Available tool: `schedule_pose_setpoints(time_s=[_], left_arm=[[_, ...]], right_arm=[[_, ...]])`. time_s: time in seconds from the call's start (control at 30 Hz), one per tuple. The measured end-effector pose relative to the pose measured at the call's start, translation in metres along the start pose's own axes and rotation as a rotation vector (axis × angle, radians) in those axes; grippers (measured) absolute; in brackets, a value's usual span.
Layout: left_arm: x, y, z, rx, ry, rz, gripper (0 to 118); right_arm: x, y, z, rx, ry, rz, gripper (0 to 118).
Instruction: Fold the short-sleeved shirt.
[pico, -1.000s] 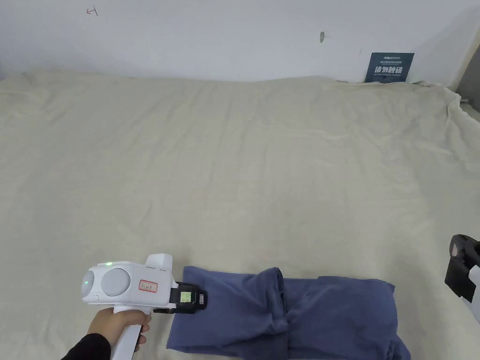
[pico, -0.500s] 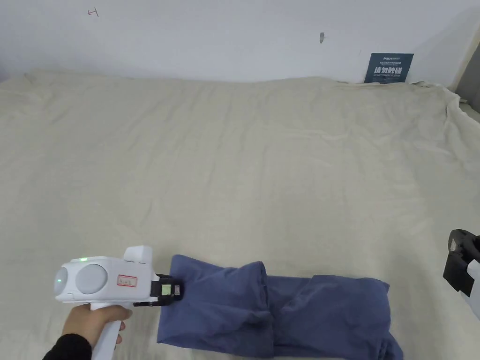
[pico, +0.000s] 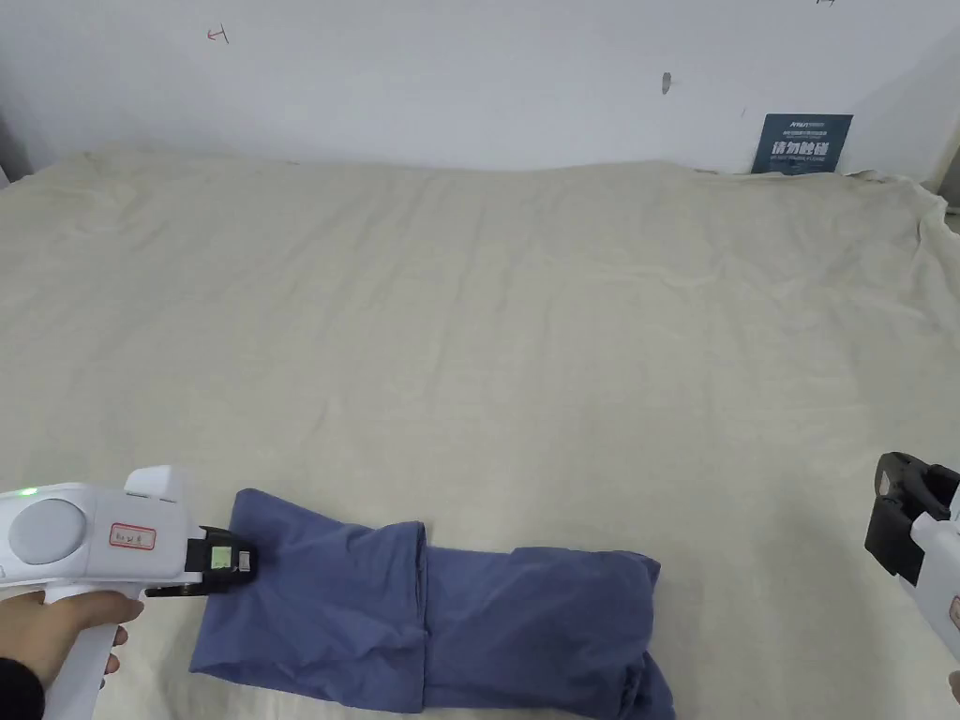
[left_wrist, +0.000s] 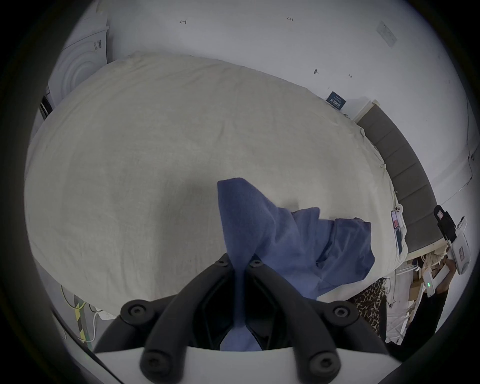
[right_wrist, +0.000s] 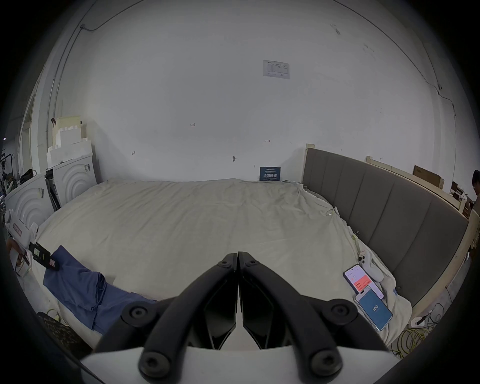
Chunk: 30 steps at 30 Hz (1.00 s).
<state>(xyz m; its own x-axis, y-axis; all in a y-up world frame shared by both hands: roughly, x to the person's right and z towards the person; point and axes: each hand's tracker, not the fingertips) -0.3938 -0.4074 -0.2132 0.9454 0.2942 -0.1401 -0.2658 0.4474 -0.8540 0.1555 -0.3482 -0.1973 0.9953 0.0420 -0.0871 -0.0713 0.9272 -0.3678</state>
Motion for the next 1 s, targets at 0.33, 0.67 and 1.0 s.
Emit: schedule_pose_setpoints(time_s=[0.33,0.67,1.0], left_arm=[[0.112,0.019,-0.004,-0.05,-0.17,-0.134,4],[0.223,0.016,-0.084,-0.175,-0.271,-0.256,4],[0.286,-0.018,-0.168,-0.279,-0.218,-0.307,4]], right_arm=[[0.003,0.001,0.005,0.014,0.009,-0.014,0],[0.013,-0.002,0.009,0.026,0.005,-0.024,0],[0.026,-0.01,0.01,0.008,-0.012,-0.027,0]])
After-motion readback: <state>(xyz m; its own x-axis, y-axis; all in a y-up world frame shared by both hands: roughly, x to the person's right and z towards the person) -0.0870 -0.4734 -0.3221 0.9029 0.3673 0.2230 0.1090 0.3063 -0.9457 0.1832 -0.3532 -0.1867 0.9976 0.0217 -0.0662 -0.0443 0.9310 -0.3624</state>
